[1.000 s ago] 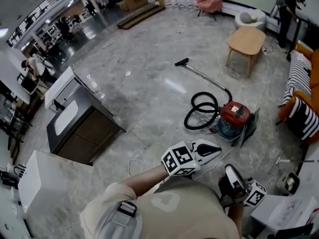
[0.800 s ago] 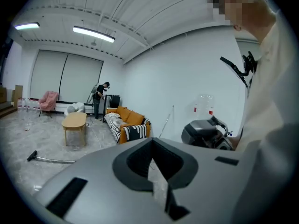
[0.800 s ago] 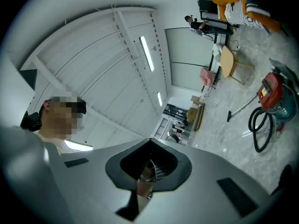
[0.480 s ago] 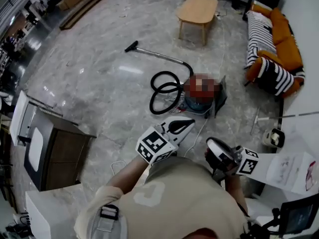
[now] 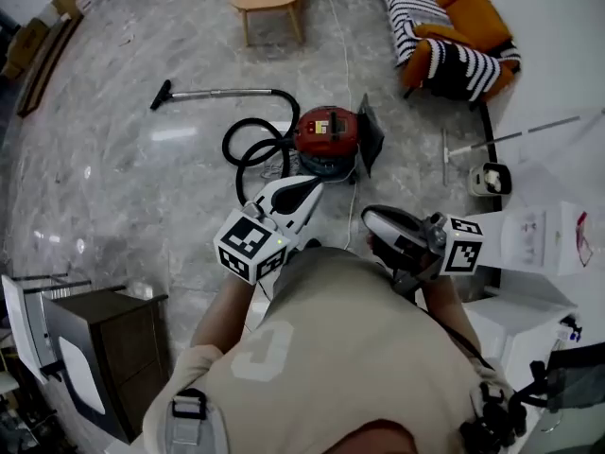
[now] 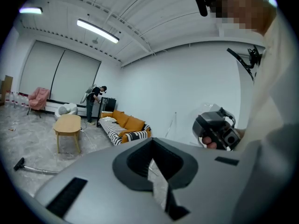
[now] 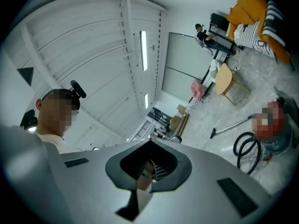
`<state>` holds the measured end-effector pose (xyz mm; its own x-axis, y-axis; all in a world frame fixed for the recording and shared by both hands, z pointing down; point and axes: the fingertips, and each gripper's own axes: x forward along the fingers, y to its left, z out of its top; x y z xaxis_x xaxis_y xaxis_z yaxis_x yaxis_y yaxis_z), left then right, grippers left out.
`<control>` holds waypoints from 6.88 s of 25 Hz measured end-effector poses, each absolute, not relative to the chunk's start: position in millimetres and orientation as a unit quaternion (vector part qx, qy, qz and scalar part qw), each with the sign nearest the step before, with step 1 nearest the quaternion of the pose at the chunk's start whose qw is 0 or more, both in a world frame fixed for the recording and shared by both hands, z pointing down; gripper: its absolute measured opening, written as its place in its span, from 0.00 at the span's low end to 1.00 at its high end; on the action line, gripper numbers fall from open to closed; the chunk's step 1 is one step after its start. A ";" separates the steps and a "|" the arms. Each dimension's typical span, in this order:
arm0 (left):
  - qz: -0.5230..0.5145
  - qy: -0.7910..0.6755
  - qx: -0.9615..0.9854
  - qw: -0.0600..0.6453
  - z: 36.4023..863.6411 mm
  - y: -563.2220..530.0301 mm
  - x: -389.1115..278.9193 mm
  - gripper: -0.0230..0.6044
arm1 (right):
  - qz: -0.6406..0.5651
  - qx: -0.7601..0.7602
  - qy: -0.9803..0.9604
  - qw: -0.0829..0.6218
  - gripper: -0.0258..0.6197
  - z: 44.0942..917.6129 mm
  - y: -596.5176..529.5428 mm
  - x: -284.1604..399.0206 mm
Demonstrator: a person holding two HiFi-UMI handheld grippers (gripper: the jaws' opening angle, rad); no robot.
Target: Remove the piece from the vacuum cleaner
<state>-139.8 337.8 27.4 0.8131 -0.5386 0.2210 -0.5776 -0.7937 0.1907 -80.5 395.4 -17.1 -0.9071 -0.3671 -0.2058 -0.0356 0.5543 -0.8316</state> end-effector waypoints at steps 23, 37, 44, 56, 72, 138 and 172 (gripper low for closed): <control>0.115 -0.297 0.939 0.133 48.2 256.2 -125.1 0.03 | -0.504 -0.152 0.826 0.199 0.04 7.7 298.0 -66.6; 0.170 -0.359 0.911 0.113 41.0 187.7 -18.0 0.03 | -0.511 -0.137 0.826 0.194 0.04 32.8 204.6 54.6; 0.178 -0.385 0.894 0.142 45.5 171.6 24.9 0.03 | -0.483 -0.139 0.853 0.140 0.04 59.5 175.7 99.6; 0.274 -0.363 0.885 0.102 78.5 141.5 34.8 0.03 | -0.370 -0.254 0.892 0.049 0.04 102.0 153.7 124.6; 0.310 -0.311 0.890 0.122 161.3 46.2 -30.2 0.03 | -0.342 -0.288 0.875 -0.185 0.04 179.3 74.7 61.5; 0.381 -0.221 0.864 0.245 504.0 17.7 -31.9 0.03 | -0.407 -0.401 0.676 -0.464 0.32 673.0 -85.2 105.1; 0.390 -0.214 0.859 0.252 515.0 32.3 -37.7 0.03 | -0.240 -0.409 0.708 -0.524 0.10 688.1 -73.9 125.2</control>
<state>-37.7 32.3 515.0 0.6041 -0.1712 0.7783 -0.5642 -0.7816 0.2660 125.2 -73.9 688.1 -0.1170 -0.3266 0.9379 -0.8298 0.5510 0.0884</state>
